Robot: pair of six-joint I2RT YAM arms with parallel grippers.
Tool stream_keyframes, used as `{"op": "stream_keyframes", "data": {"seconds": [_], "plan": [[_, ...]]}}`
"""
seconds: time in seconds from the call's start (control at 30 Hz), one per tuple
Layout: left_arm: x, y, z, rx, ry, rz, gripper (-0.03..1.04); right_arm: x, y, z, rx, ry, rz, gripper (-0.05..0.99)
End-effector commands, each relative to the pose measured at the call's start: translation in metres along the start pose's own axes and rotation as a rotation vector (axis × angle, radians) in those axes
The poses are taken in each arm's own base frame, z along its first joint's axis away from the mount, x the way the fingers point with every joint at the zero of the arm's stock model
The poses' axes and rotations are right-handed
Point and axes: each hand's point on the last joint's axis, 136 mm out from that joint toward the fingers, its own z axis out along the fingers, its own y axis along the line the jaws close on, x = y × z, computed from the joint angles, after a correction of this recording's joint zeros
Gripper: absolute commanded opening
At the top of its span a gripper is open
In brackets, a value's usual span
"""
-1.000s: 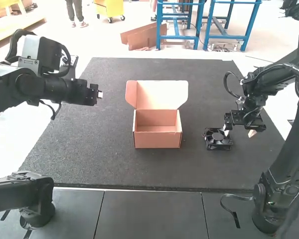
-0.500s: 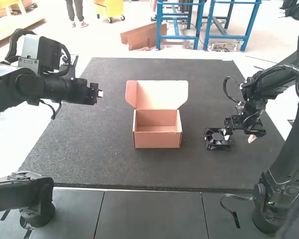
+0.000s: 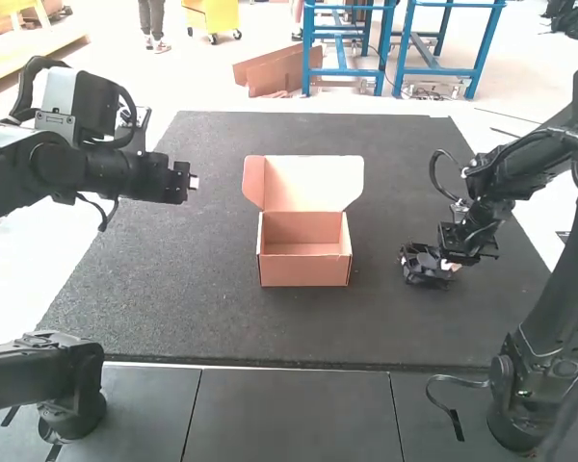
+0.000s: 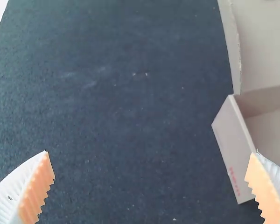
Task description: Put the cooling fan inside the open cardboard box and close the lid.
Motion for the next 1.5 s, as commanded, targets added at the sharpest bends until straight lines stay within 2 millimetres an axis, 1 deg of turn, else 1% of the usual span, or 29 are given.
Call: {"op": "stream_keyframes", "data": {"seconds": [0.0,0.03,0.1,0.17,0.2,0.37,0.47,0.57,0.7,0.8,0.87,1.03,1.13,1.23,1.47], "plan": [[-0.017,-0.001,-0.007,-0.001,-0.04,0.01,0.97,-0.005,-0.02,0.008,0.088,-0.001,0.034,-0.01],[-0.017,-0.001,-0.007,-0.001,-0.04,0.01,0.97,-0.01,-0.017,0.005,0.071,-0.013,0.048,-0.01],[-0.017,0.0,-0.007,-0.002,-0.04,0.01,0.97,-0.013,-0.009,-0.003,0.033,-0.004,0.057,-0.01],[-0.015,0.0,-0.007,-0.003,-0.036,0.01,0.97,-0.017,-0.006,-0.015,0.012,-0.003,0.067,-0.01],[-0.015,0.0,-0.007,-0.004,-0.036,0.01,0.97,-0.022,-0.006,-0.02,0.009,-0.022,0.066,-0.01],[-0.013,0.0,-0.006,-0.006,-0.033,0.014,0.97,-0.034,0.002,-0.054,-0.01,-0.096,0.053,-0.02],[-0.013,0.0,-0.006,-0.006,-0.033,0.017,0.97,-0.036,0.006,-0.075,-0.017,-0.134,0.05,-0.01],[-0.012,0.0,-0.005,-0.006,-0.033,0.02,0.97,-0.031,0.011,-0.096,-0.033,-0.153,0.091,-0.01],[-0.012,0.0,-0.004,-0.006,-0.034,0.025,0.97,-0.025,0.027,-0.131,-0.083,-0.201,0.13,-0.01],[-0.01,0.0,-0.003,-0.006,-0.031,0.024,0.97,-0.027,0.047,-0.157,-0.129,-0.27,0.128,-0.01],[-0.008,0.001,-0.003,-0.008,-0.025,0.024,0.97,-0.02,0.061,-0.172,-0.145,-0.268,0.101,-0.01],[-0.004,0.002,-0.003,-0.012,-0.018,0.024,0.97,-0.006,0.102,-0.192,-0.204,-0.22,0.052,-0.01],[0.0,0.001,-0.004,-0.011,-0.014,0.025,0.97,-0.006,0.128,-0.205,-0.242,-0.228,0.03,-0.01],[0.003,0.002,-0.004,-0.013,-0.012,0.027,0.97,0.0,0.158,-0.21,-0.278,-0.214,-0.007,-0.01],[0.008,0.002,-0.011,-0.013,-0.015,0.037,0.97,0.03,0.221,-0.196,-0.323,-0.117,-0.116,-0.01]]}}
